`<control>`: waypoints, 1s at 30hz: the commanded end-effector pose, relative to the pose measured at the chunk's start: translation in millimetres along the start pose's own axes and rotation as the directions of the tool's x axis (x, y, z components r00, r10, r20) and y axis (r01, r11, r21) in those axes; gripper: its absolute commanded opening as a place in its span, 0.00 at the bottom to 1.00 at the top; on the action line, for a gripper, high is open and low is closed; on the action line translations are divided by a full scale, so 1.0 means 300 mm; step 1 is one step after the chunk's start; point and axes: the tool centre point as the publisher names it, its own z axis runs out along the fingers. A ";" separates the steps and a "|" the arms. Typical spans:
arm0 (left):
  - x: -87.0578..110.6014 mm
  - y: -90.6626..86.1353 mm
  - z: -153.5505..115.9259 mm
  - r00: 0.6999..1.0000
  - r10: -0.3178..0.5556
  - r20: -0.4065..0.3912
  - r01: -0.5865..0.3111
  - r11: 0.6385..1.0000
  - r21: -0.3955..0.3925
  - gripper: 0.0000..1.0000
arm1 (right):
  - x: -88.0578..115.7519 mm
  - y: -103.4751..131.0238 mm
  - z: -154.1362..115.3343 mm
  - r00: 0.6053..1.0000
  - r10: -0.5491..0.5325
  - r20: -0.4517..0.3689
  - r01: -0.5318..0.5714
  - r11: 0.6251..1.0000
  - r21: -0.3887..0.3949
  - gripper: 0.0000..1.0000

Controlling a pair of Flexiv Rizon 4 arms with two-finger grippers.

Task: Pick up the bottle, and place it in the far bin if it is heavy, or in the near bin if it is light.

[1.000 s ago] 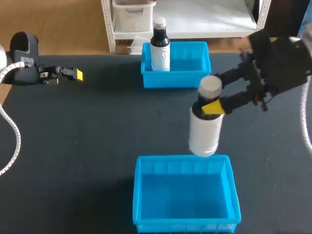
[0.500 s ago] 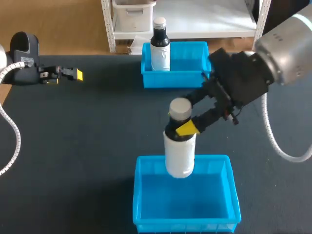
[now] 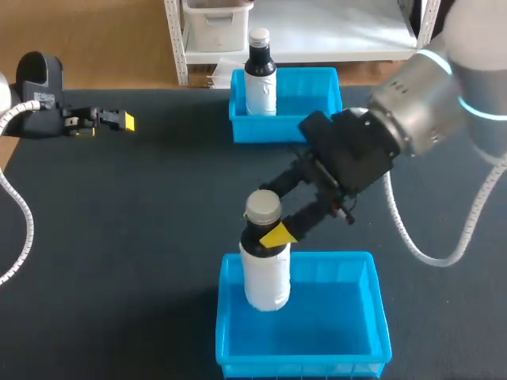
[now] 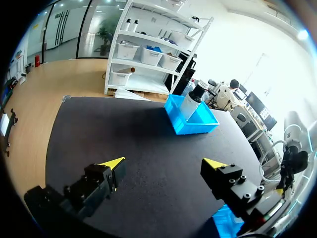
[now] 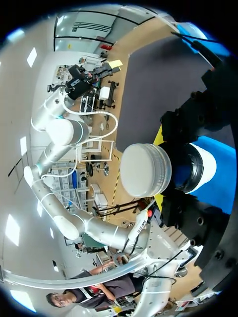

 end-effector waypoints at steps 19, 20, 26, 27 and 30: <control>0.000 0.000 0.000 1.000 0.000 0.000 0.000 1.000 0.000 1.00 | 0.131 -0.049 0.072 0.999 0.006 0.032 -0.003 0.996 -0.085 0.06; 0.000 0.000 0.000 1.000 0.000 0.000 0.000 1.000 0.000 1.00 | 0.134 -0.049 0.073 1.000 0.005 0.030 -0.003 0.996 -0.087 0.10; 0.000 0.000 0.000 1.000 0.000 0.000 0.000 1.000 0.000 1.00 | 0.155 -0.055 0.072 1.000 0.007 0.009 -0.006 0.995 -0.095 0.38; 0.000 0.000 0.000 1.000 0.000 0.000 0.000 1.000 0.000 1.00 | 0.157 -0.055 0.072 1.000 0.007 0.006 -0.006 0.995 -0.096 0.42; 0.000 0.000 0.000 1.000 0.000 0.000 0.000 1.000 0.000 1.00 | 0.160 -0.055 0.070 1.000 0.006 -0.002 -0.006 0.995 -0.102 0.98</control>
